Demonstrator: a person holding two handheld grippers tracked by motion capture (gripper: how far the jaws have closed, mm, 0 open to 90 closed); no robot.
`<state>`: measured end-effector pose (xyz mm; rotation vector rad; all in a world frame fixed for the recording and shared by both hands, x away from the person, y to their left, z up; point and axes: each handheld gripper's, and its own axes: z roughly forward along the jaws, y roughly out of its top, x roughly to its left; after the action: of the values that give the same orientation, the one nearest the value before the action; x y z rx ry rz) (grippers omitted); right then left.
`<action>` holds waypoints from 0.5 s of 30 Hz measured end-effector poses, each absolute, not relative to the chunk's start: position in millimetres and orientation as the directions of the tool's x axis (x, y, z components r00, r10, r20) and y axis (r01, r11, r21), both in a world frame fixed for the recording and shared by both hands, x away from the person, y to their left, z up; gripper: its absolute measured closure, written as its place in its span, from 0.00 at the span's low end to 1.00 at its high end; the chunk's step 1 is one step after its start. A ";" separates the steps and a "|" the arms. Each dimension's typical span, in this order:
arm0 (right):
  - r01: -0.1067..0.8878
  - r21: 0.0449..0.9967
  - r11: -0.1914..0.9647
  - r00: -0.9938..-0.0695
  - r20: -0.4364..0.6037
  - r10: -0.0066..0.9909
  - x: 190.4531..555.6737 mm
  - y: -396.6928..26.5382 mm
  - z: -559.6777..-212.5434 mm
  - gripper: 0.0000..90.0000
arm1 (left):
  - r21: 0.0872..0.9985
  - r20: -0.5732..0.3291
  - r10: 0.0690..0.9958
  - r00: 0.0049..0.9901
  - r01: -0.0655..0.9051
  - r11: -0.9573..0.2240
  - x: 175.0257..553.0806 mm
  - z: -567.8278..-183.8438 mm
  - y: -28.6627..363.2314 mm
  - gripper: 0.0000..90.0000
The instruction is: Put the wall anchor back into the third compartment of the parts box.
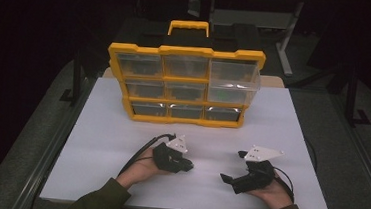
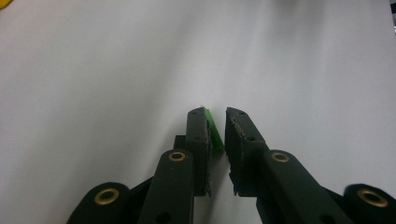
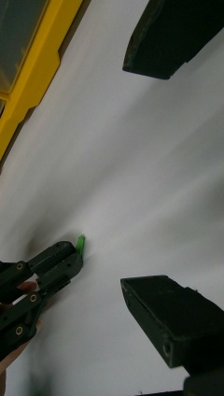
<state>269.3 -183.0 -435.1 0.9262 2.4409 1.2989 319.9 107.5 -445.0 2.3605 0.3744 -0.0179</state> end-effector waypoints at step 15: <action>0.425 0.808 0.409 -0.775 0.092 0.626 269.3 -183.0 -435.0 0.00 | 0.685 -0.183 0.265 0.947 0.316 -0.656 327.9 -436.9 114.1 0.94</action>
<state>269.3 -183.0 -435.0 0.9269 2.4397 1.2985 327.9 114.1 -436.9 2.3193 0.4068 -0.0853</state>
